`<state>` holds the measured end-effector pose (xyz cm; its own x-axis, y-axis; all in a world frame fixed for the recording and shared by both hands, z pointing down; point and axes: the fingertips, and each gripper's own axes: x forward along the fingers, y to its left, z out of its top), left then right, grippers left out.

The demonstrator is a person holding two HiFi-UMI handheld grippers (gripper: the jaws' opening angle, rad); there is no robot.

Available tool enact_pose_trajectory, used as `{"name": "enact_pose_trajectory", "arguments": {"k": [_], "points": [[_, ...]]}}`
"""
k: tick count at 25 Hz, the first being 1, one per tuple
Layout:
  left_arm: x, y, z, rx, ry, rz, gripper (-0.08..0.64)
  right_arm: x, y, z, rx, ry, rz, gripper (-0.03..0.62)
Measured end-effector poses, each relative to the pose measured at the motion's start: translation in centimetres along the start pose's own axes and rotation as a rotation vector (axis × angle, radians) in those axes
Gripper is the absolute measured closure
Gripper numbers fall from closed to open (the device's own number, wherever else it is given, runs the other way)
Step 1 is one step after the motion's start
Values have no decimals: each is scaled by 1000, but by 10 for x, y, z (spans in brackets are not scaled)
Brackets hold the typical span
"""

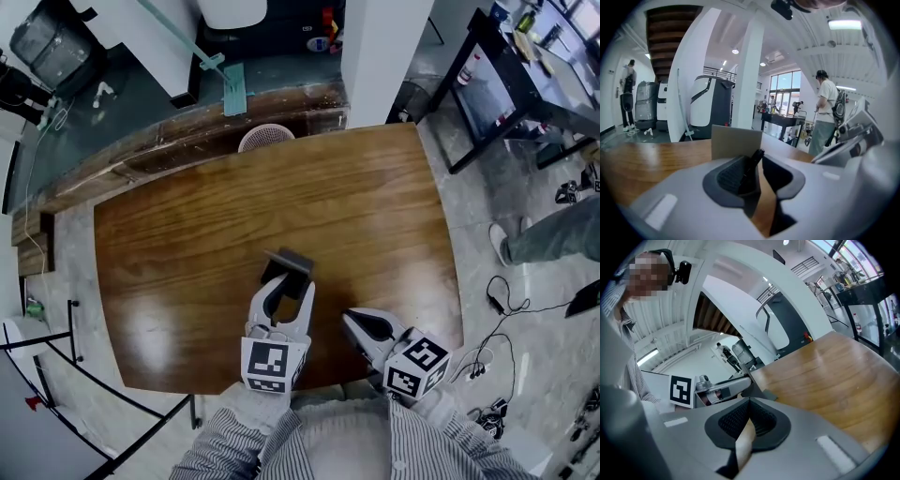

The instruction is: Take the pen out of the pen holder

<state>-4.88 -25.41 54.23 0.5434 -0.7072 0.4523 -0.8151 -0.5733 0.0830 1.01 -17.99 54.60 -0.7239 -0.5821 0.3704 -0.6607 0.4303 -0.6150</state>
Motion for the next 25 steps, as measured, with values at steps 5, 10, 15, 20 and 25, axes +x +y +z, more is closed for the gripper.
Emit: {"name": "enact_pose_trajectory", "arguments": {"k": [5,10,15,20,25], "points": [[1,1,2,12,-10,20,463,-1,1,4,6,-16,4,592],[-2,7,1,-29,-22,28,466,-2,5,3,4,-18,9,592],[-6,15,3,-56,-34,43,477,-6,8,3,0,-24,7,592],[-13,25,5,-84,-51,59,508,-9,12,3,-16,-30,5,592],[-21,26,11,-109,-79,57,508,-16,18,8,-43,-41,6,592]]}}
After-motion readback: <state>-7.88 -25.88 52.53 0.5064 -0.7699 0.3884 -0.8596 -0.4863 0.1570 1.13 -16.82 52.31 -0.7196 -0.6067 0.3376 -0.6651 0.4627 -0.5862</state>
